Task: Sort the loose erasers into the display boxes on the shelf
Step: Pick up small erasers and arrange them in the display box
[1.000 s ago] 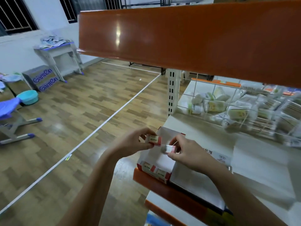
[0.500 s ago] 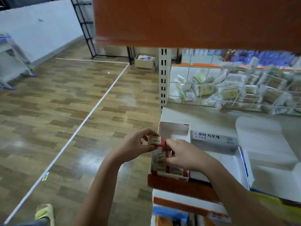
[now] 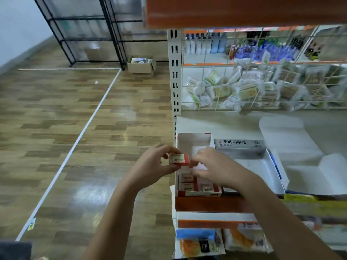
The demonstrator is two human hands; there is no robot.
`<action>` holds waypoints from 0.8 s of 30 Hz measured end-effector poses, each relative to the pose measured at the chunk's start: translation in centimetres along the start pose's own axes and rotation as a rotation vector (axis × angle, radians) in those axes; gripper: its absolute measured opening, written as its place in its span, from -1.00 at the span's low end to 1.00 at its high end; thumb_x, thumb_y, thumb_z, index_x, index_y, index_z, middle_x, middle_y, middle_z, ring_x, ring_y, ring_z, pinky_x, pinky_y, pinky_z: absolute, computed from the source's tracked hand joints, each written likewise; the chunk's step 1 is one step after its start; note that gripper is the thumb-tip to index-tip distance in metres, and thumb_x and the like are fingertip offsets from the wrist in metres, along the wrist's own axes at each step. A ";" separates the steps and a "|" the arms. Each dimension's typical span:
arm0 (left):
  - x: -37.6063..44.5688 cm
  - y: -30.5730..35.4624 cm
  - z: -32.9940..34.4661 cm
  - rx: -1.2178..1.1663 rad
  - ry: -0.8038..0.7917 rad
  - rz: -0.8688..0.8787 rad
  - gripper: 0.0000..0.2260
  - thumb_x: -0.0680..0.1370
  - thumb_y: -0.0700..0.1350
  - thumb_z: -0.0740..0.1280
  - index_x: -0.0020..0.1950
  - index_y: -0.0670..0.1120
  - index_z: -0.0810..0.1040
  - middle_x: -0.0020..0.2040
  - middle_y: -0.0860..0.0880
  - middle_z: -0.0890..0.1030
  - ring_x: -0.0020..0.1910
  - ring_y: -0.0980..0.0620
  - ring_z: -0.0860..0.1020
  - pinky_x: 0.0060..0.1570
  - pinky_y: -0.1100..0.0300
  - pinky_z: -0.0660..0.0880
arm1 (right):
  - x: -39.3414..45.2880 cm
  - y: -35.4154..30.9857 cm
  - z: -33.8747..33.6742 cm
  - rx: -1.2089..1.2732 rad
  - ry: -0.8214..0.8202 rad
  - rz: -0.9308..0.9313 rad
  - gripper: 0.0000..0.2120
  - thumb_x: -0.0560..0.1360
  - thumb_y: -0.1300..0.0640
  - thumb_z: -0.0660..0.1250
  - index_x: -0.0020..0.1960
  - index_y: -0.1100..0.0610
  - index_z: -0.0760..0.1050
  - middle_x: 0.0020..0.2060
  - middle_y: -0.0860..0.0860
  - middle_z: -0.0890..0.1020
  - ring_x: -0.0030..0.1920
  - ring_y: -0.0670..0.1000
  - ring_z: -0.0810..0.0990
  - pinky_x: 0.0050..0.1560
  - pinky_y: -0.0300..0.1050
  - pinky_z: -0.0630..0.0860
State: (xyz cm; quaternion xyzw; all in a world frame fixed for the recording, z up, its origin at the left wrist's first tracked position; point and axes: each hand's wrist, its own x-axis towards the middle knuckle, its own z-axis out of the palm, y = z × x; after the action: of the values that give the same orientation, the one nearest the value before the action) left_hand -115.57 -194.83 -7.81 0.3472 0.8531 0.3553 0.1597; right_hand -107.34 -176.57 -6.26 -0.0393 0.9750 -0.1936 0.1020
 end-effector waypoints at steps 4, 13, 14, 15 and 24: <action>0.4 2.3 0.4 0.145 -0.034 0.053 -0.72 0.45 -0.01 0.41 0.13 0.15 0.49 0.01 0.23 0.43 -0.01 0.22 0.41 -0.07 0.36 0.34 | -1.7 1.7 -1.5 0.068 0.228 0.173 -0.86 0.53 -0.04 0.26 0.00 0.01 0.49 -0.09 -0.11 0.47 -0.04 -0.12 0.44 -0.08 -0.25 0.31; 2.4 5.4 3.6 0.496 -0.217 0.093 -0.66 0.49 0.10 0.33 0.24 0.07 0.48 0.14 0.06 0.49 0.13 0.09 0.39 0.14 0.20 0.39 | -2.4 3.1 -1.0 0.054 0.003 0.379 -0.62 0.56 -0.09 0.18 -0.03 0.22 0.55 -0.12 0.14 0.64 -0.17 0.08 0.57 -0.21 -0.08 0.43; 2.5 5.4 3.9 0.508 -0.227 0.092 -0.66 0.50 0.10 0.32 0.25 0.07 0.48 0.14 0.05 0.50 0.14 0.09 0.39 0.14 0.20 0.39 | -2.4 3.2 -1.0 0.066 -0.004 0.369 -0.64 0.56 -0.08 0.18 -0.04 0.21 0.54 -0.13 0.13 0.64 -0.19 0.06 0.56 -0.21 -0.08 0.43; 2.6 5.5 4.1 0.504 -0.238 0.092 -0.66 0.50 0.09 0.32 0.25 0.07 0.47 0.15 0.04 0.50 0.14 0.08 0.40 0.13 0.19 0.39 | -2.4 3.2 -1.0 0.077 -0.009 0.364 -0.65 0.57 -0.07 0.17 -0.05 0.21 0.54 -0.15 0.12 0.65 -0.18 0.06 0.58 -0.19 -0.08 0.44; 2.7 5.3 5.0 0.433 -0.319 0.061 -0.71 0.54 0.09 0.27 0.22 0.04 0.52 0.09 0.05 0.54 -0.01 0.14 0.40 -0.04 0.26 0.38 | -2.8 3.2 -1.0 0.138 0.005 0.340 -0.69 0.57 -0.04 0.16 -0.07 0.21 0.48 -0.18 0.11 0.61 -0.16 0.09 0.59 -0.12 -0.02 0.48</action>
State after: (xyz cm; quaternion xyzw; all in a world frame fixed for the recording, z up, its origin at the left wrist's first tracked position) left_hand -112.37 -187.76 -7.54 0.4502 0.8625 0.1102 0.2033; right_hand -104.92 -172.95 -6.02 0.1335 0.9522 -0.2403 0.1331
